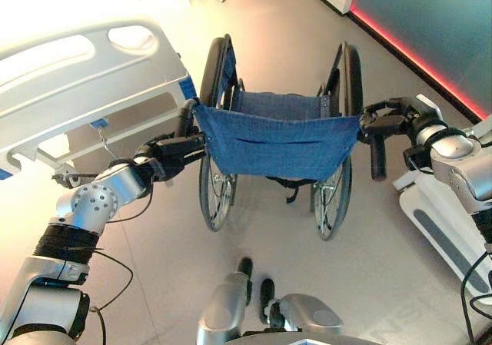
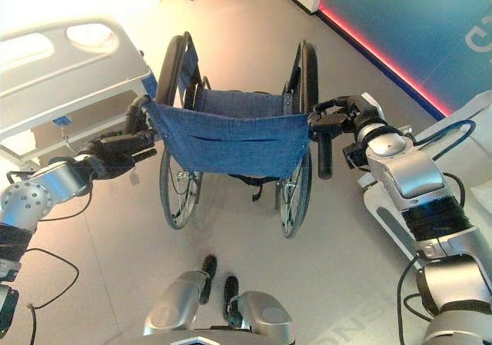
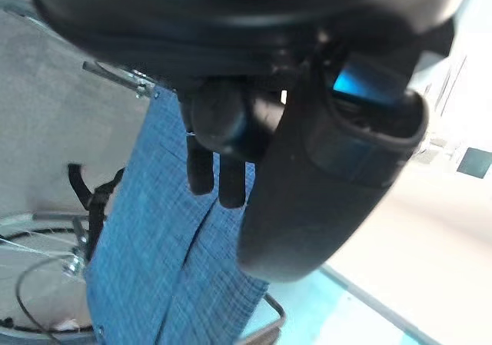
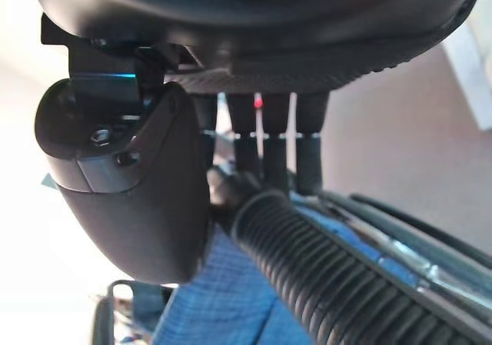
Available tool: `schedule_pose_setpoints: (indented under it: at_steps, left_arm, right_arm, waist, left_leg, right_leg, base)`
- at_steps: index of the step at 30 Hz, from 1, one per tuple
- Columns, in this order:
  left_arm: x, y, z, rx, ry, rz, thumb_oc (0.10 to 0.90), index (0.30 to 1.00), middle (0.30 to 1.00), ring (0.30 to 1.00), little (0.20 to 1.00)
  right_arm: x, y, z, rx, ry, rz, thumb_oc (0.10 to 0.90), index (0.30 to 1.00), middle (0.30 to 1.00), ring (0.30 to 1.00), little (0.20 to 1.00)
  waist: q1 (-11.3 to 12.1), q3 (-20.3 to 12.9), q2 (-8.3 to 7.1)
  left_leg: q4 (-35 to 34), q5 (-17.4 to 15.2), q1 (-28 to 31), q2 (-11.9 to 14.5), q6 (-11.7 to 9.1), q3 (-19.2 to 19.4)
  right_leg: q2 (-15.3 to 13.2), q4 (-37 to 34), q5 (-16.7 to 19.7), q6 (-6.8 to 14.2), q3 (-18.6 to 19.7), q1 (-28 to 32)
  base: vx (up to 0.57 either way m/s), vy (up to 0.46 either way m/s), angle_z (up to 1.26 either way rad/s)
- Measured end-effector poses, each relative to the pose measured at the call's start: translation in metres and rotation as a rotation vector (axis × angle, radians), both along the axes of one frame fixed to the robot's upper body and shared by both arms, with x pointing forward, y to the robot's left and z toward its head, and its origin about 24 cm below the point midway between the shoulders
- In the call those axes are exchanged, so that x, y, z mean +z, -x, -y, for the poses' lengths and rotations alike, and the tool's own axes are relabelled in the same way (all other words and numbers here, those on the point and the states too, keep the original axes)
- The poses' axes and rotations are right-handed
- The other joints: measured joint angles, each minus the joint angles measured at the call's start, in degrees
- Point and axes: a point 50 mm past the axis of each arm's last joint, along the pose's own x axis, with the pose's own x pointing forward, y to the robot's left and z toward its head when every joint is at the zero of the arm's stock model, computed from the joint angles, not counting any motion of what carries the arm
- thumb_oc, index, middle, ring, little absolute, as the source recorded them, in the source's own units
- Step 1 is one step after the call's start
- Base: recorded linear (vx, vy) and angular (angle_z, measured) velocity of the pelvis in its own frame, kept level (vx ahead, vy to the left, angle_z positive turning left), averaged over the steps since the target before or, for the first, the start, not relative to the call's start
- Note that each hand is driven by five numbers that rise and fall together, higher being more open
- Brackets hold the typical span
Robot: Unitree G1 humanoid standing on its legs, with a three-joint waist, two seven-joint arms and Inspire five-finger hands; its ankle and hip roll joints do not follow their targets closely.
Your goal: Push the wheelchair next to the bed
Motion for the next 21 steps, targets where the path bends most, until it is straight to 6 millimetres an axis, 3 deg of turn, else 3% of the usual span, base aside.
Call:
schedule_pose_setpoints:
  at_steps: [2, 6, 9, 10, 11, 12, 13, 14, 16, 21]
  left_arm:
    - [0.001, 0.002, -0.005, -0.004, -0.02, -0.003, 0.4, 0.3, 0.3, 0.3, 0.3]
    - [-0.004, 0.006, -0.007, -0.007, -0.025, -0.021, 0.4, 0.3, 0.3, 0.3, 0.3]
    - [0.003, 0.005, -0.008, -0.012, -0.043, -0.003, 0.4, 0.3, 0.3, 0.3, 0.3]
    - [0.002, 0.005, -0.007, -0.016, -0.046, -0.005, 0.4, 0.3, 0.3, 0.3, 0.3]
    - [0.002, 0.005, -0.006, -0.022, -0.054, -0.01, 0.4, 0.3, 0.3, 0.3, 0.3]
    - [0.003, 0.003, -0.005, -0.024, -0.07, -0.008, 0.4, 0.3, 0.3, 0.3, 0.3]
    - [0.005, 0.001, -0.004, -0.022, -0.083, -0.002, 0.4, 0.3, 0.3, 0.3, 0.3]
    - [0.009, 0.0, -0.005, -0.017, -0.094, 0.006, 0.4, 0.3, 0.3, 0.3, 0.3]
    - [0.011, -0.004, -0.007, -0.006, -0.105, 0.011, 0.4, 0.3, 0.3, 0.3, 0.3]
    - [0.016, -0.005, -0.008, -0.002, -0.126, 0.005, 0.4, 0.3, 0.3, 0.3, 0.3]
  right_arm:
    - [-0.003, 0.0, -0.002, 0.007, -0.009, 0.004, 0.4, 0.3, 0.3, 0.3, 0.3]
    - [-0.011, 0.003, 0.0, 0.021, -0.021, -0.015, 0.4, 0.3, 0.3, 0.3, 0.3]
    - [-0.015, 0.003, 0.0, 0.019, -0.029, -0.021, 0.4, 0.3, 0.3, 0.3, 0.3]
    - [-0.019, 0.004, 0.0, 0.016, -0.041, -0.029, 0.4, 0.3, 0.3, 0.3, 0.3]
    - [-0.022, 0.005, 0.001, 0.011, -0.049, -0.035, 0.4, 0.3, 0.3, 0.3, 0.3]
    - [-0.027, 0.006, 0.001, 0.002, -0.065, -0.041, 0.4, 0.3, 0.3, 0.3, 0.3]
    - [-0.027, 0.006, 0.001, 0.0, -0.068, -0.037, 0.4, 0.3, 0.3, 0.3, 0.3]
    - [-0.023, 0.006, 0.0, 0.003, -0.084, -0.017, 0.4, 0.3, 0.3, 0.3, 0.3]
    - [-0.019, 0.006, -0.003, 0.0, -0.105, 0.012, 0.4, 0.3, 0.3, 0.3, 0.3]
    - [-0.02, 0.012, -0.003, 0.002, -0.125, 0.031, 0.4, 0.3, 0.3, 0.3, 0.3]
  waist:
    - [1.5, -0.4, -0.91]
    - [2.5, -0.8, -1.51]
    - [2.6, -1.8, -2.72]
    - [2.1, -2.6, -2.38]
    - [2.0, -3.2, -1.66]
    - [1.7, -3.5, -2.42]
    - [1.8, -3.5, -2.42]
    - [1.4, -3.5, -2.46]
    - [-0.3, -3.5, -2.7]
    - [-0.6, -3.5, -2.98]
  left_leg:
    - [-0.2, 0.5, -2.5, -0.5, 0.0, -1.3]
    - [0.3, 0.9, -1.7, -4.3, 1.1, 1.8]
    - [0.0, 3.5, -0.4, -7.5, 5.0, 4.0]
    - [-0.8, 4.9, 2.2, -8.2, 8.1, 4.1]
    - [-1.6, 8.8, 3.5, -8.0, 10.1, 3.5]
    - [-1.9, 8.6, 4.3, -8.0, 9.9, 3.4]
    - [-2.5, 8.6, 4.7, -7.9, 9.9, 3.5]
    - [-2.7, 8.1, 4.9, -9.1, 10.6, 4.1]
    - [-2.5, 7.5, 4.9, -11.1, 11.0, 3.9]
    - [-0.4, 4.4, 5.5, -12.3, 12.2, 5.1]
  right_leg:
    - [0.4, -0.7, 0.1, -0.1, 3.4, 0.9]
    - [0.8, -6.4, 0.2, 0.1, 6.1, 7.5]
    - [0.8, -8.6, -0.2, 0.8, 7.3, 10.0]
    - [1.5, -8.4, -1.1, 2.2, 7.3, 11.0]
    - [2.2, -7.6, -1.5, 3.0, 7.2, 11.3]
    - [1.7, -4.2, -2.6, 4.8, 7.3, 10.3]
    - [0.9, -1.5, -4.3, 5.1, 7.0, 8.5]
    - [-2.4, -1.6, -4.9, 5.8, 7.1, 7.0]
    - [-5.9, -3.5, -5.9, 7.9, 8.2, 7.4]
    - [-7.2, -1.3, -5.9, 8.6, 8.1, 7.6]
  base:
    - [0.34, 0.119, -0.29]
    - [0.36, 0.174, -0.15]
    - [0.38, 0.196, -0.03]
    - [0.23, 0.127, 0.02]
    - [0.28, 0.149, 0.05]
    - [0.28, 0.135, -0.05]
    - [0.31, 0.149, -0.15]
    - [0.25, 0.114, -0.13]
    - [0.23, 0.102, 0.14]
    - [0.21, 0.084, -0.04]
